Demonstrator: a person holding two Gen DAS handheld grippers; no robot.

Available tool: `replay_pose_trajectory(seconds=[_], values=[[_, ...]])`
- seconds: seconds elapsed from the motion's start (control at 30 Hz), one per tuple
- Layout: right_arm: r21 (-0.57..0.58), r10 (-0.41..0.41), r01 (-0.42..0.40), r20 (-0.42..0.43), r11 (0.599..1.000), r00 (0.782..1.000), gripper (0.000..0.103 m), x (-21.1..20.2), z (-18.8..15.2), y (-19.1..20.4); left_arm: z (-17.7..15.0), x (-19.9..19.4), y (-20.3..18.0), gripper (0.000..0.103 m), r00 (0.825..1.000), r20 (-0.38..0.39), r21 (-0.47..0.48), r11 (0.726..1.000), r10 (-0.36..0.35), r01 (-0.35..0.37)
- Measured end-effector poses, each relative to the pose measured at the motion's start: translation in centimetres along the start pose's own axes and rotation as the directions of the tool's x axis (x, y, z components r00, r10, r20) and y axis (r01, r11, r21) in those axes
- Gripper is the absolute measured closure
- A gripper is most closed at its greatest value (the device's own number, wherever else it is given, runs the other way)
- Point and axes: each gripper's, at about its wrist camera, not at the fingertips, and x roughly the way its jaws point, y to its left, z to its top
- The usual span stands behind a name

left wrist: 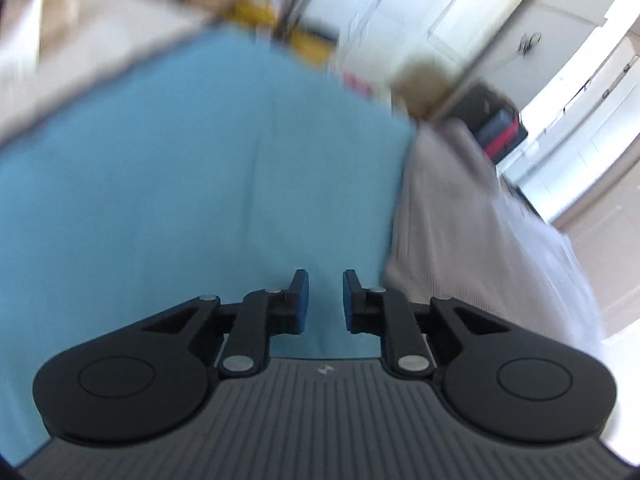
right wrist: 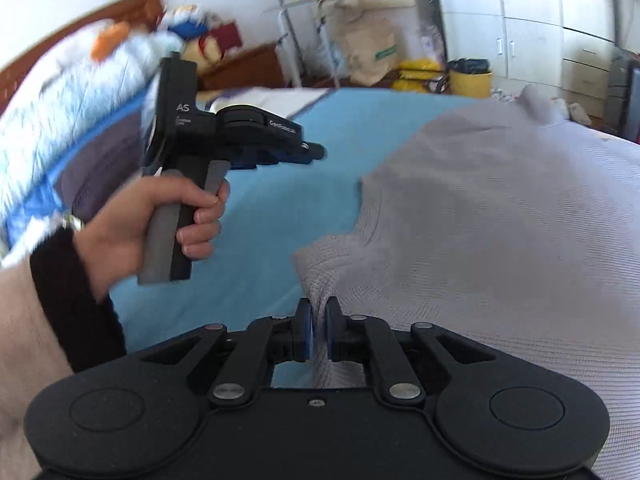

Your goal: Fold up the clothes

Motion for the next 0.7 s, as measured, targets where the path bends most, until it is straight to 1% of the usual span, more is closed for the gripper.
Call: replay_pose_trajectory(seconds=[0.03, 0.07, 0.1, 0.13, 0.17, 0.23, 0.3, 0.33, 0.4, 0.43, 0.5, 0.6, 0.67, 0.7], values=[[0.017, 0.000, 0.000, 0.018, 1.000, 1.000, 0.088, -1.1, -0.1, -0.3, -0.4, -0.3, -0.1, 0.087, 1.000, -0.020, -0.003, 1.000, -0.024, 0.024], [0.035, -0.001, -0.001, 0.036, 0.999, 0.999, 0.083, -2.2, -0.1, -0.5, -0.8, -0.6, -0.3, 0.078, 0.998, -0.041, -0.007, 0.999, -0.048, 0.047], [0.052, -0.001, -0.002, 0.054, 0.999, 0.999, 0.074, -3.3, -0.2, -0.8, -1.2, -0.9, -0.4, 0.065, 0.996, -0.061, -0.011, 0.997, -0.071, 0.071], [0.069, -0.002, -0.003, 0.073, 0.998, 0.997, 0.056, -4.4, -0.3, -1.1, -1.5, -1.3, -0.6, 0.060, 0.992, -0.081, -0.015, 0.995, -0.095, 0.094], [0.086, -0.004, -0.004, 0.091, 0.996, 0.996, 0.046, -5.5, -0.4, -1.4, -1.9, -1.6, -0.7, 0.057, 0.988, -0.101, -0.020, 0.993, -0.119, 0.118], [0.123, -0.019, 0.003, 0.124, 0.992, 0.992, 0.045, -7.7, -0.6, -2.1, -2.7, -2.2, -1.0, 0.057, 0.976, -0.141, -0.032, 0.986, -0.166, 0.163], [0.177, -0.119, 0.095, 0.133, 0.980, 0.984, 0.045, -9.9, -1.7, -3.9, -3.5, -2.8, -1.5, 0.056, 0.959, -0.190, -0.044, 0.977, -0.211, 0.207], [0.207, -0.162, 0.133, 0.126, 0.969, 0.979, 0.045, -11.0, -2.5, -4.7, -4.0, -3.0, -2.4, 0.056, 0.944, -0.241, -0.046, 0.974, -0.228, 0.223], [0.265, -0.244, 0.209, 0.107, 0.941, 0.964, 0.045, -13.3, -4.0, -6.5, -5.2, -3.4, -4.5, 0.054, 0.905, -0.340, -0.046, 0.966, -0.255, 0.255], [0.284, -0.278, 0.243, 0.091, 0.928, 0.956, 0.045, -14.5, -4.8, -7.0, -5.8, -3.7, -5.4, 0.053, 0.888, -0.371, -0.041, 0.960, -0.271, 0.275], [0.307, -0.328, 0.294, 0.067, 0.905, 0.942, 0.045, -17.1, -6.6, -7.9, -7.0, -3.9, -7.0, 0.046, 0.854, -0.427, -0.030, 0.949, -0.297, 0.315], [0.345, -0.330, 0.297, 0.041, 0.890, 0.943, 0.045, -20.5, -9.6, -9.1, -8.9, -3.8, -8.4, 0.044, 0.801, -0.512, -0.011, 0.935, -0.310, 0.355], [0.384, -0.325, 0.283, 0.046, 0.879, 0.945, 0.045, -22.3, -11.8, -9.8, -10.2, -3.2, -8.7, 0.043, 0.774, -0.562, 0.000, 0.936, -0.291, 0.352], [0.409, -0.326, 0.275, 0.057, 0.870, 0.944, 0.045, -23.0, -12.9, -10.1, -10.8, -3.0, -8.7, 0.039, 0.763, -0.581, 0.002, 0.937, -0.284, 0.350]])
